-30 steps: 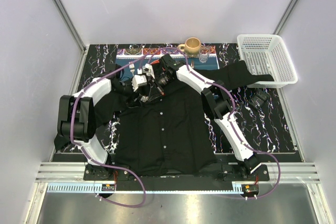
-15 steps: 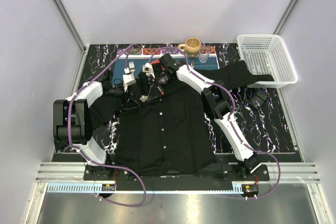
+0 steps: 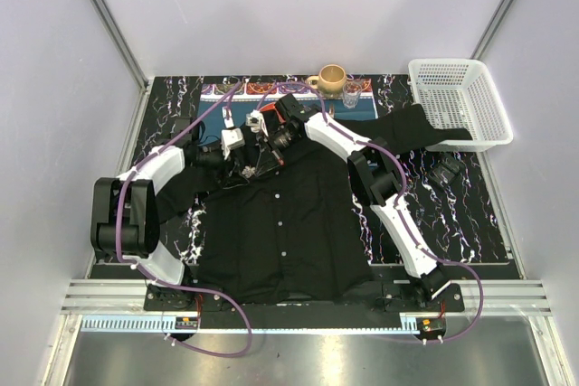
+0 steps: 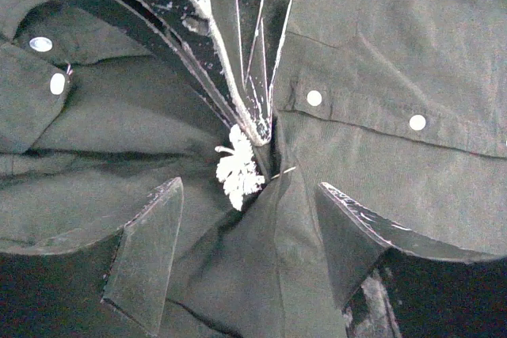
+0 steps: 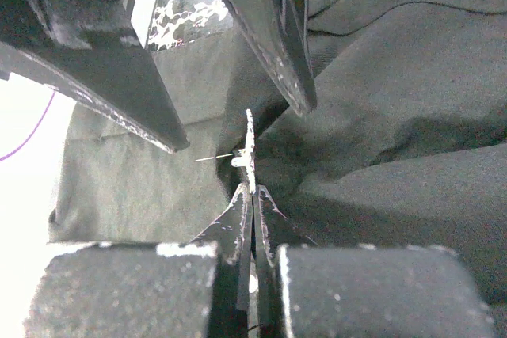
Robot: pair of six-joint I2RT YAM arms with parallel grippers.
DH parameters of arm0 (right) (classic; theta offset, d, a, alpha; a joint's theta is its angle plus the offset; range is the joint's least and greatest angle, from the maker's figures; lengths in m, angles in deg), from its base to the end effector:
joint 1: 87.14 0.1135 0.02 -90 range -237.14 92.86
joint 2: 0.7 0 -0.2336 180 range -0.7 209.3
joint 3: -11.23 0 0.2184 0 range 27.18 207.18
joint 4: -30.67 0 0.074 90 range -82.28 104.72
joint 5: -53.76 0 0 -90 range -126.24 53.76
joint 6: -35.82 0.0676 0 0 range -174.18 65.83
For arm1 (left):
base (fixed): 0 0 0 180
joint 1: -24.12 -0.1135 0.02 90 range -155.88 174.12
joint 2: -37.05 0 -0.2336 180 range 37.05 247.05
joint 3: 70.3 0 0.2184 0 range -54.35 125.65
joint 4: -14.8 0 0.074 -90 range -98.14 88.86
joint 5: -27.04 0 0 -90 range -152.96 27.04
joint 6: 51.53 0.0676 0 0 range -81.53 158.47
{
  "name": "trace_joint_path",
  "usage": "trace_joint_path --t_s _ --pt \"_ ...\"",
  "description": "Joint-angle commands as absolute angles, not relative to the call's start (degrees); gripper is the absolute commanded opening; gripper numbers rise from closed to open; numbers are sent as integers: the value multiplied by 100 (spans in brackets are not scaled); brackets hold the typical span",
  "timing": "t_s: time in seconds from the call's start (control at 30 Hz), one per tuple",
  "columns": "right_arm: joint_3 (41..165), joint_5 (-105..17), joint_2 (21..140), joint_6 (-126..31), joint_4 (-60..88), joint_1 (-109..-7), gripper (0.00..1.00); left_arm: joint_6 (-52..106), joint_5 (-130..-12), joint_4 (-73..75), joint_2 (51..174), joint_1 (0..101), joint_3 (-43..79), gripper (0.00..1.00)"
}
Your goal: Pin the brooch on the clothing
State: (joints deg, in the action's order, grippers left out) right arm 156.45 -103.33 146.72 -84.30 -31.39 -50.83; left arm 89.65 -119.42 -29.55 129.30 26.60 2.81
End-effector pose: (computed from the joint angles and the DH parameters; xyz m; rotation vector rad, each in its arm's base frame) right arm 0.3488 0.3336 0.1405 -1.5690 1.7531 1.5687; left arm 0.2825 -0.0686 0.1757 1.2391 1.8344 -0.8609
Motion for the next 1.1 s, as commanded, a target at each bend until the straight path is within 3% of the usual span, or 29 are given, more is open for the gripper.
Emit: trace_joint_path --t_s 0.0,0.4,0.87,1.07 --pt "15664 -10620 14116 -8424 -3064 -5093 0 8690 -11754 -2505 12995 2755 365 70" --pt "15805 -10699 14177 -8204 -3046 -5102 0 8487 -11683 -2408 13153 2755 436 59" --pt "15893 -10743 14257 -7931 -2923 -5093 0 8523 -11692 -2496 13232 2755 524 72" --pt "15901 -10700 14248 -7949 -2932 -5102 0 8356 -11666 -2443 13241 2729 585 61"
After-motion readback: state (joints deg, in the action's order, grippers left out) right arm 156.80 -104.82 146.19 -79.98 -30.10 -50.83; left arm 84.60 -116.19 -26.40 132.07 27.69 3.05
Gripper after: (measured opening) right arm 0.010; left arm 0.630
